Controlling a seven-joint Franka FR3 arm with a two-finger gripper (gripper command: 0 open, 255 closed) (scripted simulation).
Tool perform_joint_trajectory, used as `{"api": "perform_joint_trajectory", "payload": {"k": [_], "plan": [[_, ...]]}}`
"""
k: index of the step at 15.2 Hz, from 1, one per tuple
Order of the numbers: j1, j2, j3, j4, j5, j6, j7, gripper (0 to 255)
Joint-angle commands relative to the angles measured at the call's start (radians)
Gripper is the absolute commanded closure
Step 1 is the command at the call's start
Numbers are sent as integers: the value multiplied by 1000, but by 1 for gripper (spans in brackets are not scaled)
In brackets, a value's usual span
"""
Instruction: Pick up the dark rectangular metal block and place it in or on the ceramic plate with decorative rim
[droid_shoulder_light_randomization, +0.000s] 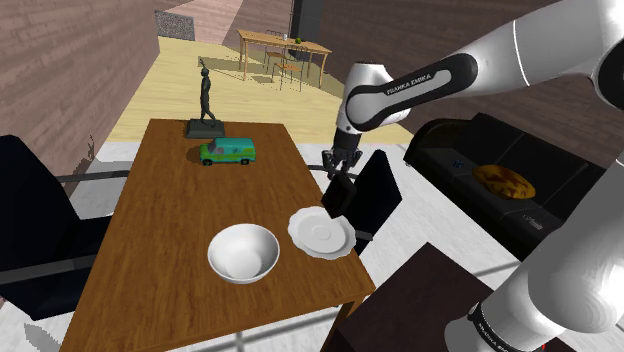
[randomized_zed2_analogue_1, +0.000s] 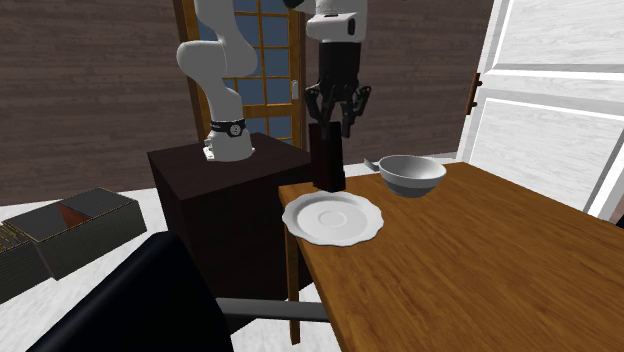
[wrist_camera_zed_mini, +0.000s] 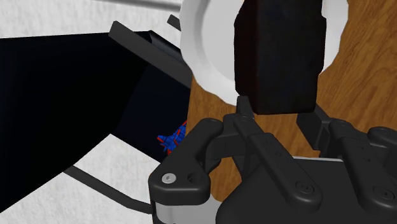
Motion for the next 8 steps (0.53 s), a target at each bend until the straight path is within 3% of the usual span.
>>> {"api": "perform_joint_trajectory", "payload": {"k": [1, 8], "plan": [[1, 16, 0, -10, -2, 26, 2, 255], [2, 75, -1, -39, -8, 115, 7, 255]]}}
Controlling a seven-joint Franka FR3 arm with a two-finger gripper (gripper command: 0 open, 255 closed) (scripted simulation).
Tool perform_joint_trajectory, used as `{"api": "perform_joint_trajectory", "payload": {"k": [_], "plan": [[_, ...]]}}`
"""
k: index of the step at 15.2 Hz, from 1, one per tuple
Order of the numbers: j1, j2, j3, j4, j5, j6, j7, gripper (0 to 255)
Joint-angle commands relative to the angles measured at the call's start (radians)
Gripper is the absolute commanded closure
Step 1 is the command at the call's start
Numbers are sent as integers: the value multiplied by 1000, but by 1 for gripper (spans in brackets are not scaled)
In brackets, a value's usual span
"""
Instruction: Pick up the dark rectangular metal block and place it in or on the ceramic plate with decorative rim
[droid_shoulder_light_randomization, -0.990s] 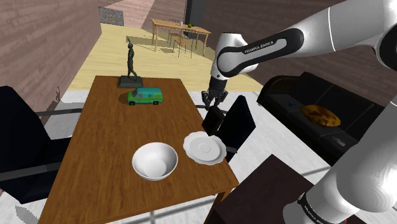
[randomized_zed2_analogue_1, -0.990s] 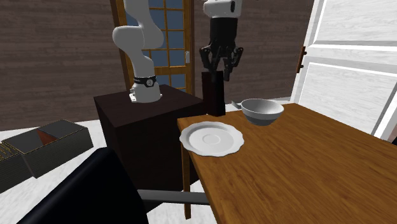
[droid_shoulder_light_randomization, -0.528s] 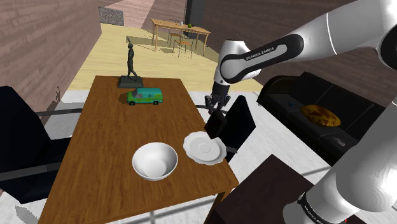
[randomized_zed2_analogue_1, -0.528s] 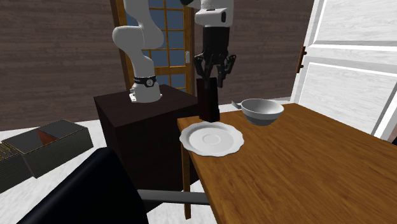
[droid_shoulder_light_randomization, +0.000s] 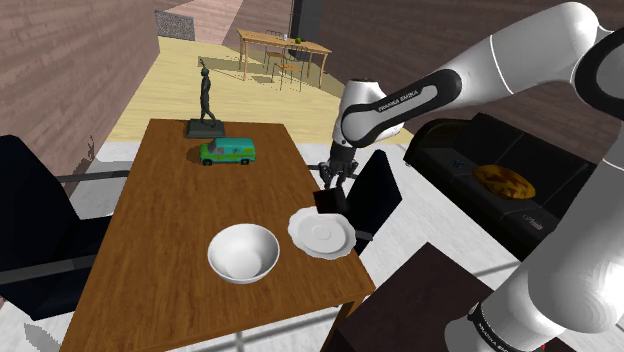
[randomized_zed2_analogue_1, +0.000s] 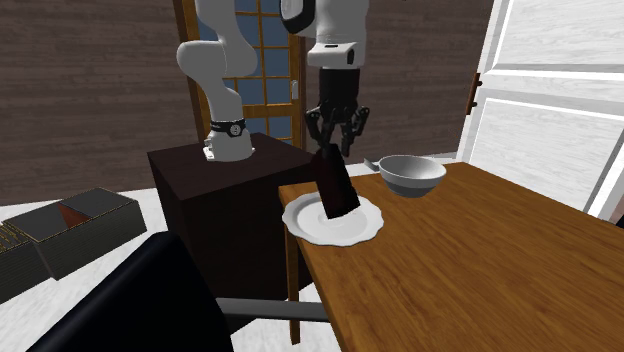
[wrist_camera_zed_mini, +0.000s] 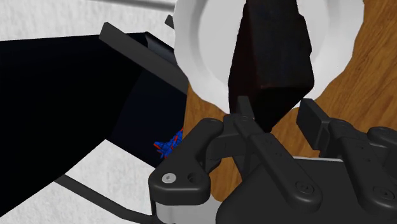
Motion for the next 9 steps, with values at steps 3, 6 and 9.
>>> {"api": "perform_joint_trajectory", "payload": {"k": [3, 6, 9], "plan": [[0, 38, -2, -14, -4, 52, 2, 255], [1, 67, -3, -21, -8, 89, 4, 255], [1, 98, -4, -26, -12, 125, 7, 255]]}}
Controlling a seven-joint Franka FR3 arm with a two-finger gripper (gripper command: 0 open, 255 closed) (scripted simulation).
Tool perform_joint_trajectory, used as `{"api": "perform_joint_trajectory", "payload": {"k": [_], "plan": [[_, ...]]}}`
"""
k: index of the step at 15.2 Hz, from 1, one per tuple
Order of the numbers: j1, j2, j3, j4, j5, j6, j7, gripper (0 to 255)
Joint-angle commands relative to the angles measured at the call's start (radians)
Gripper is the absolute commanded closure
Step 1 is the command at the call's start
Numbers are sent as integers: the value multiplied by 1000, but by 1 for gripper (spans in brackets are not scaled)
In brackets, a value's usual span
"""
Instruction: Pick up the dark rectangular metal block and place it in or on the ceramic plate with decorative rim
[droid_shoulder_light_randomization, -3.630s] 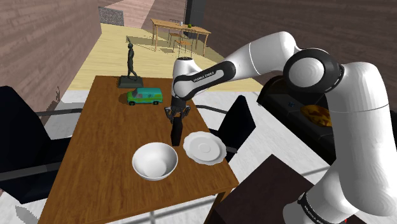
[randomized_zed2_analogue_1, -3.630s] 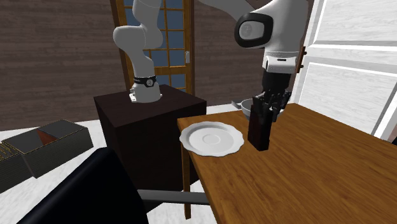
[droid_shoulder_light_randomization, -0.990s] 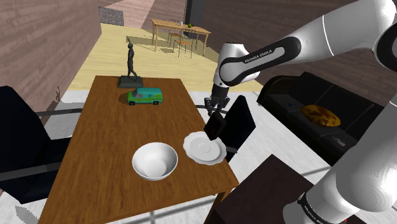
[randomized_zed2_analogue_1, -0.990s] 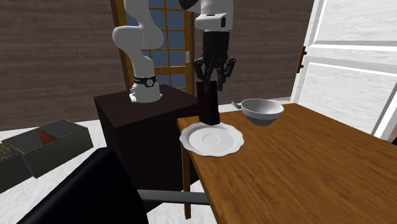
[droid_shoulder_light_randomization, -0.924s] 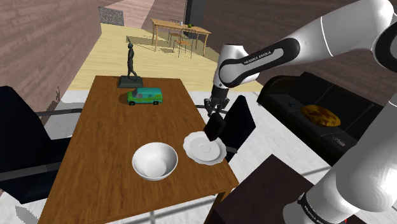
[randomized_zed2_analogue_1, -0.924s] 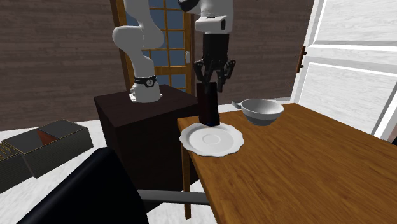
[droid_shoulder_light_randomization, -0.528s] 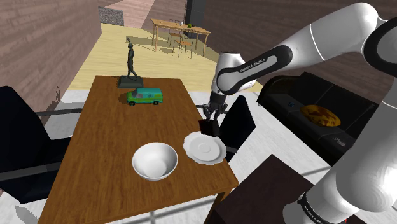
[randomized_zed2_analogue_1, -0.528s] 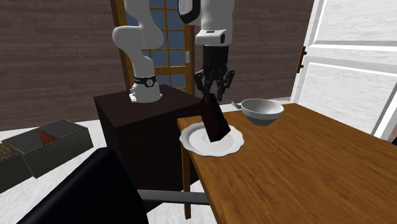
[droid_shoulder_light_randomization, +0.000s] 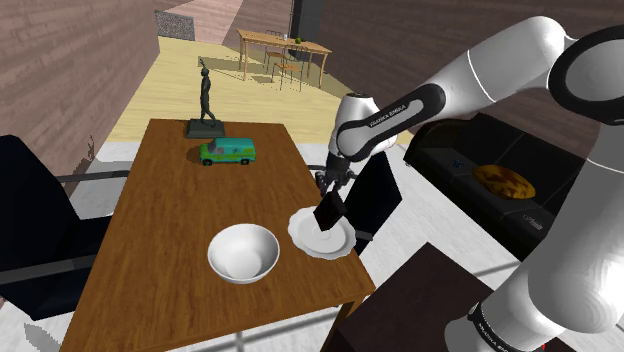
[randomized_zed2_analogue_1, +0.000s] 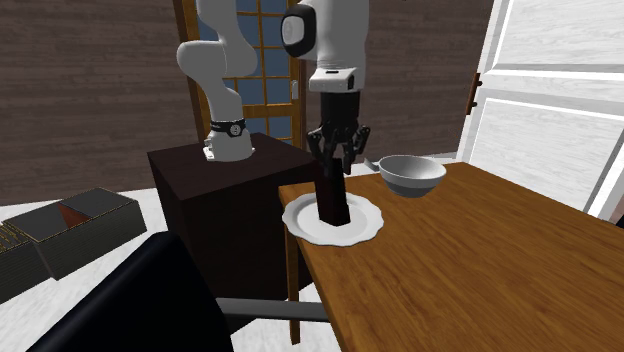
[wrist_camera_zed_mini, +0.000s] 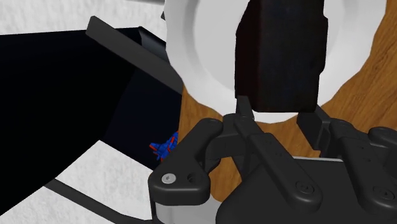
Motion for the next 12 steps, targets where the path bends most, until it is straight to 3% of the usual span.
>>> {"api": "perform_joint_trajectory", "payload": {"k": [1, 7, 8, 12], "plan": [[0, 17, -1, -14, -2, 11, 1, 255], [0, 17, -1, -14, -2, 11, 1, 255], [-1, 16, -2, -18, -2, 15, 0, 0], [-2, 12, -2, -23, -2, 16, -2, 0]]}}
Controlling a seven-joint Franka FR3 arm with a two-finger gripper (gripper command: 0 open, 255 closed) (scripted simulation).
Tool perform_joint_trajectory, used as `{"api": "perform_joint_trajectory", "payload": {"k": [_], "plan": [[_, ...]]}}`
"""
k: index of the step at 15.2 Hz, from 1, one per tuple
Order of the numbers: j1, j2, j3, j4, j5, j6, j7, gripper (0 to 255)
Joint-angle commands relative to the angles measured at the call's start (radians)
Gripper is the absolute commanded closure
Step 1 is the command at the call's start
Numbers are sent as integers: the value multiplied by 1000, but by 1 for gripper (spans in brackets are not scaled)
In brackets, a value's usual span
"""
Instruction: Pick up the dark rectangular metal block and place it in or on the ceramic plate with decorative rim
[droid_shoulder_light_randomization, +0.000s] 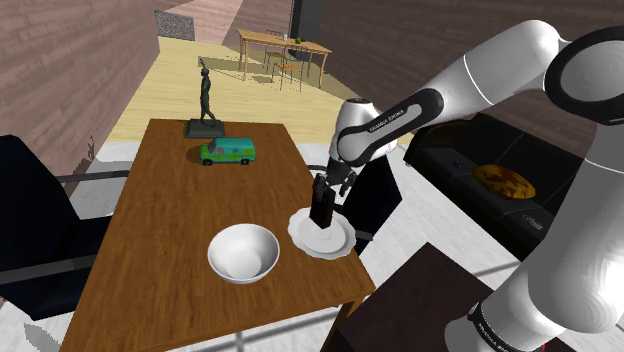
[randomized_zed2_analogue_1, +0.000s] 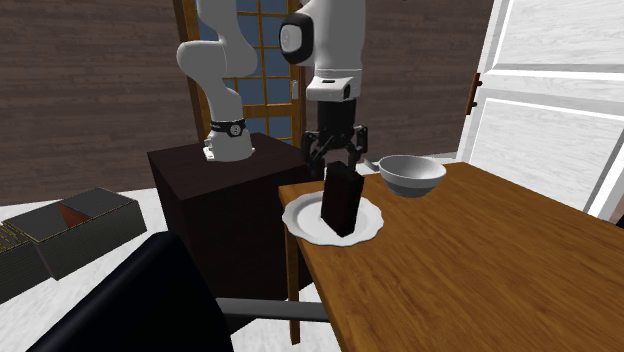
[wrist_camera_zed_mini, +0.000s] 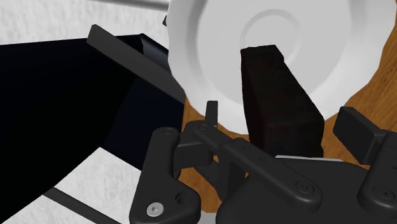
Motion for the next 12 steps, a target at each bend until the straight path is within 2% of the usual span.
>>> {"api": "perform_joint_trajectory", "payload": {"k": [1, 5, 12], "plan": [[2, 4, 1, 8, 0, -5, 2, 0], [-1, -88, 5, 33, 11, -122, -5, 0], [-1, -88, 4, 33, 11, -122, -5, 0]]}}
